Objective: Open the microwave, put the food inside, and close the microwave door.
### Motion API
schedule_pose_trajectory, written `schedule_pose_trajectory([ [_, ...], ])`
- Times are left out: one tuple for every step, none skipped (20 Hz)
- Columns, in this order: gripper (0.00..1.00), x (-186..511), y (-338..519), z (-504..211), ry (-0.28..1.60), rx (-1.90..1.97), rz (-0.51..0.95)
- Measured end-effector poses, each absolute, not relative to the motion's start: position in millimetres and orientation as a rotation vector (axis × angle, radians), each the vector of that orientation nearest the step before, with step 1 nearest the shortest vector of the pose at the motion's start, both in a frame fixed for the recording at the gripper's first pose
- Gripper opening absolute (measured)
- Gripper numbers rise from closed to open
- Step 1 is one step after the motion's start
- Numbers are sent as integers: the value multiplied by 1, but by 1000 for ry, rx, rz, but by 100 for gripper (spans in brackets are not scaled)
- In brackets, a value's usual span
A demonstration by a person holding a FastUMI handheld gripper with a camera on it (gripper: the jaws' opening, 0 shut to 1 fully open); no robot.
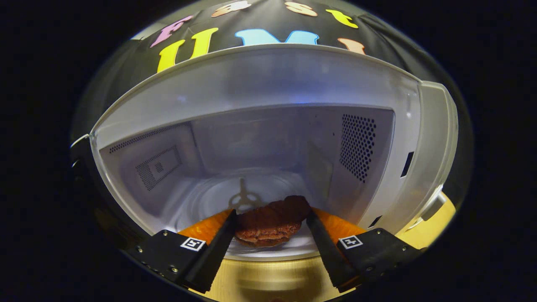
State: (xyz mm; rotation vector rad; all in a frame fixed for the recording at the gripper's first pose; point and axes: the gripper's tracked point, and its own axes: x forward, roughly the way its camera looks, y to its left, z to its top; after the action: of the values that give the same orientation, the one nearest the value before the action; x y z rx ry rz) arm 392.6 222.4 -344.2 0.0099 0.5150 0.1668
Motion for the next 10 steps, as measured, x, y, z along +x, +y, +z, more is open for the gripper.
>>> schedule_pose_trajectory([
  [100, 391, 219, -341, 507, -20, 155],
  [100, 393, 216, -336, 489, -45, 146],
  [100, 392, 226, -333, 495, -35, 186],
  [99, 392, 237, -330, 507, -16, 224],
  [99, 389, 243, -324, 508, -4, 248],
  [100, 385, 247, -314, 494, -1, 272],
  [100, 380, 250, -306, 475, -9, 287],
  [100, 373, 251, -298, 459, -17, 298],
  [100, 365, 253, -292, 451, -16, 312],
  [100, 355, 253, -284, 444, -13, 322],
])
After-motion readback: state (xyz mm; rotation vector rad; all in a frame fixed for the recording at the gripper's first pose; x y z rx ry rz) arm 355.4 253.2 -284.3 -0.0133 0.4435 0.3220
